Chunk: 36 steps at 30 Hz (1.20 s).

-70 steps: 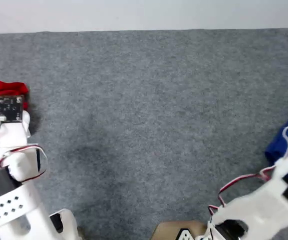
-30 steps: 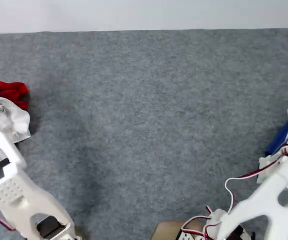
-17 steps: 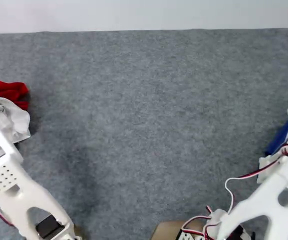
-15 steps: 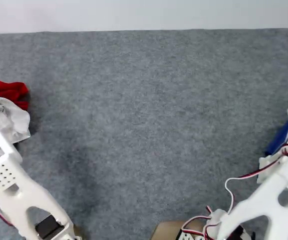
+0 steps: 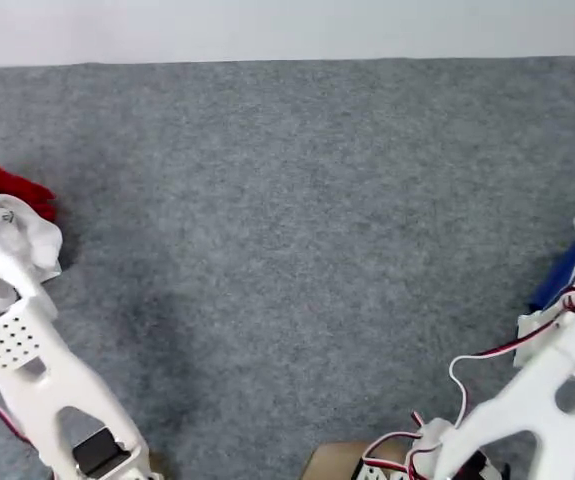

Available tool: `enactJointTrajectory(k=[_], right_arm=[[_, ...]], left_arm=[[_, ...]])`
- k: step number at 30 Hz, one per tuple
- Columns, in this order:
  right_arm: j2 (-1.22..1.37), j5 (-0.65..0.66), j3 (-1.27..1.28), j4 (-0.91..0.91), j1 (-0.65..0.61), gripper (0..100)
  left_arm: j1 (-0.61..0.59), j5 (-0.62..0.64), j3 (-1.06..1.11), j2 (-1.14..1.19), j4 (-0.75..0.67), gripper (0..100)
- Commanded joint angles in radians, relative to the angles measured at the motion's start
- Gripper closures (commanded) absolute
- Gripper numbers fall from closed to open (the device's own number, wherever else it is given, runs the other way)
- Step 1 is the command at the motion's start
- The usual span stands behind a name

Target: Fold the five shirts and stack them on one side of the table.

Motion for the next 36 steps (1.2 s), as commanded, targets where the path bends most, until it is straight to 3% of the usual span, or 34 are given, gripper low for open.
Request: enactJointTrajectory(k=[1, 4, 12, 19, 26, 31, 33, 36], right_arm=[[-0.033, -0.009, -0.006, 0.042, -0.008, 98.7], [-0.035, -0.009, -0.006, 0.042, -0.008, 98.7], [-0.035, -0.009, -0.008, 0.044, -0.004, 98.7], [-0.035, -0.009, -0.009, 0.044, -0.004, 98.7], [-0.035, -0.008, -0.009, 0.045, -0.002, 98.7], [-0.035, -0.008, -0.009, 0.045, -0.002, 98.7], [-0.035, -0.006, -0.009, 0.045, -0.002, 98.7], [-0.035, -0.005, -0.009, 0.044, -0.002, 98.7]], left_arm=[[0.060, 0.083, -0.193, -0.110, 0.058, 100], [0.107, 0.158, -0.325, -0.130, 0.104, 100], [0.350, 0.345, -0.321, -0.345, 0.129, 100], [0.712, 0.368, -0.320, -0.462, 0.118, 100], [0.974, 0.364, -0.317, -0.462, 0.021, 100], [1.017, 0.364, -0.280, -0.456, 0.075, 100], [0.985, 0.362, -0.231, -0.436, 0.175, 100], [0.875, 0.364, -0.082, -0.390, 0.183, 100]])
